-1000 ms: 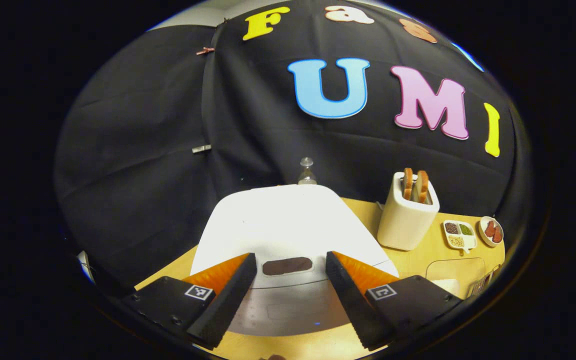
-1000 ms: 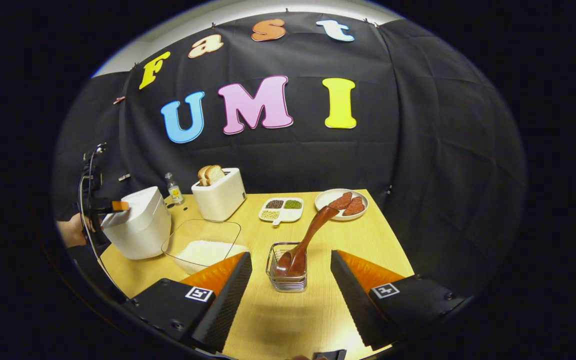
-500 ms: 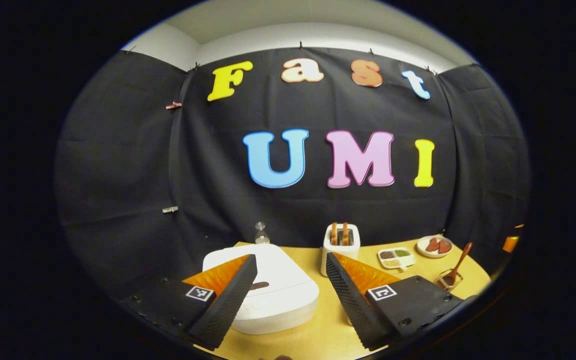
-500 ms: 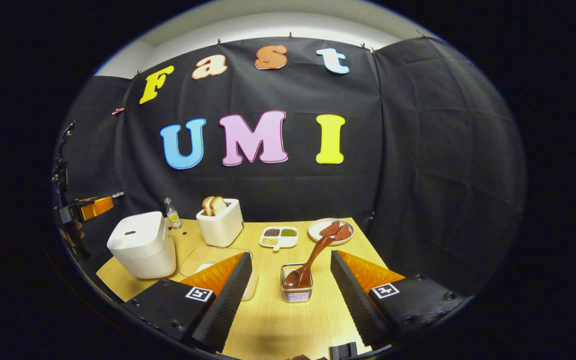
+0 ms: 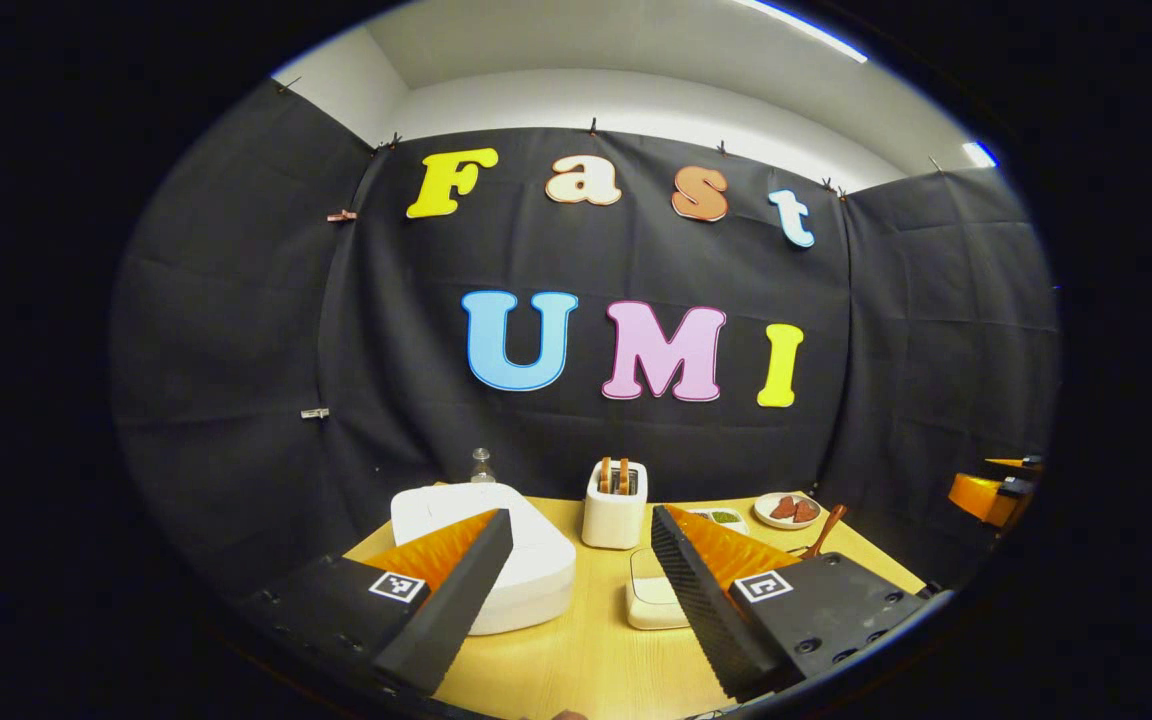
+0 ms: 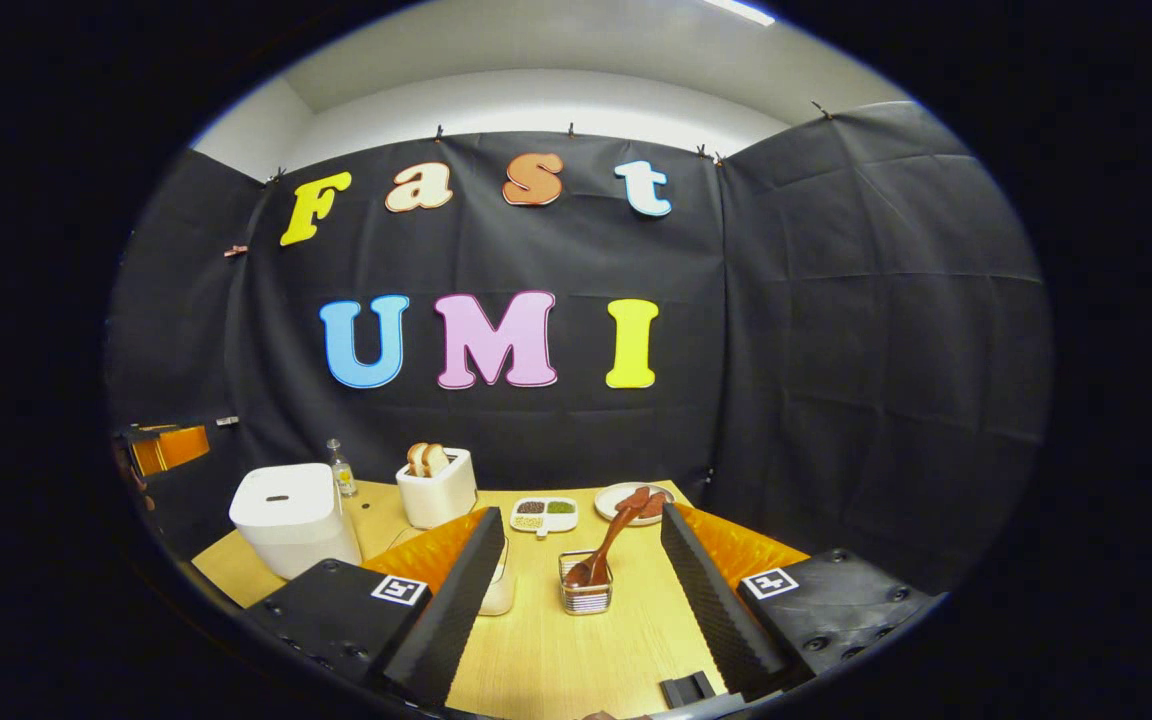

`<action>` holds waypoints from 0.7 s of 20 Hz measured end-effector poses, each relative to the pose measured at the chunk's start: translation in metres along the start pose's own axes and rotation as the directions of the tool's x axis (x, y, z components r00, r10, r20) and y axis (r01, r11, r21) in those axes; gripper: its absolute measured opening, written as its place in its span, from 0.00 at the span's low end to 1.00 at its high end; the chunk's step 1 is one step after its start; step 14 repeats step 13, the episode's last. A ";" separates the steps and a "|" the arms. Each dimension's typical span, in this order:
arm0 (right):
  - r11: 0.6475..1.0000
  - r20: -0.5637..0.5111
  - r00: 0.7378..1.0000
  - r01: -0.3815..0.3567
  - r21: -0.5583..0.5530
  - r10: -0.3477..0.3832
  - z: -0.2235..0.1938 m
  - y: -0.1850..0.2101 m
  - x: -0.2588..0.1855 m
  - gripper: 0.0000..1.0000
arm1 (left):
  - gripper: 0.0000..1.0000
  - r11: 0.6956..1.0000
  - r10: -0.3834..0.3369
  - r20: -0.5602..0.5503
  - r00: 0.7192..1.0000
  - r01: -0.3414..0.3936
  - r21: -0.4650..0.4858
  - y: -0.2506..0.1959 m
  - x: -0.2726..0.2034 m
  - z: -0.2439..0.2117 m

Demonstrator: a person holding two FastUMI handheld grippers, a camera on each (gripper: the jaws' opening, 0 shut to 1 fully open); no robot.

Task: Close the left gripper, press the button to open the rice cooker; take a wooden spoon from the chopstick holder with the right hand, scoop a spoonful of rice and pour it into the rice cooker, then put the wooden spoon back into the chopstick holder.

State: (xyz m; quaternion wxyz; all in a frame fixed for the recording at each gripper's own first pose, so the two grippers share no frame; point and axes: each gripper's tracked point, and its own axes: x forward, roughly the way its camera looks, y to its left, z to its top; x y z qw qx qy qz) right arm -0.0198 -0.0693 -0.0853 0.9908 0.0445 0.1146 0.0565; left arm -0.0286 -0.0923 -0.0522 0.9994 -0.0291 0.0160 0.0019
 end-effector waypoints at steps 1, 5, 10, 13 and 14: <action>1.000 -0.013 1.000 0.008 0.005 -0.008 -0.006 -0.002 -0.007 0.98 | 0.96 1.000 -0.004 0.000 1.000 0.004 0.001 0.001 -0.003 -0.003; 0.999 -0.045 0.998 0.038 0.039 -0.036 -0.016 -0.010 -0.018 0.98 | 0.96 1.000 -0.011 -0.036 0.999 0.011 -0.016 0.008 -0.006 -0.018; 0.999 -0.041 0.998 0.041 0.036 -0.040 -0.012 0.000 -0.022 0.98 | 0.96 0.999 -0.020 -0.068 0.997 0.017 -0.049 0.015 -0.007 -0.034; 0.999 -0.059 0.998 0.023 0.037 -0.021 -0.015 0.014 -0.020 0.98 | 0.96 1.000 -0.019 -0.078 0.997 0.017 -0.019 0.022 -0.009 -0.043; 0.999 -0.059 0.998 0.023 0.037 -0.021 -0.015 0.014 -0.020 0.98 | 0.96 1.000 -0.019 -0.078 0.997 0.017 -0.019 0.022 -0.009 -0.043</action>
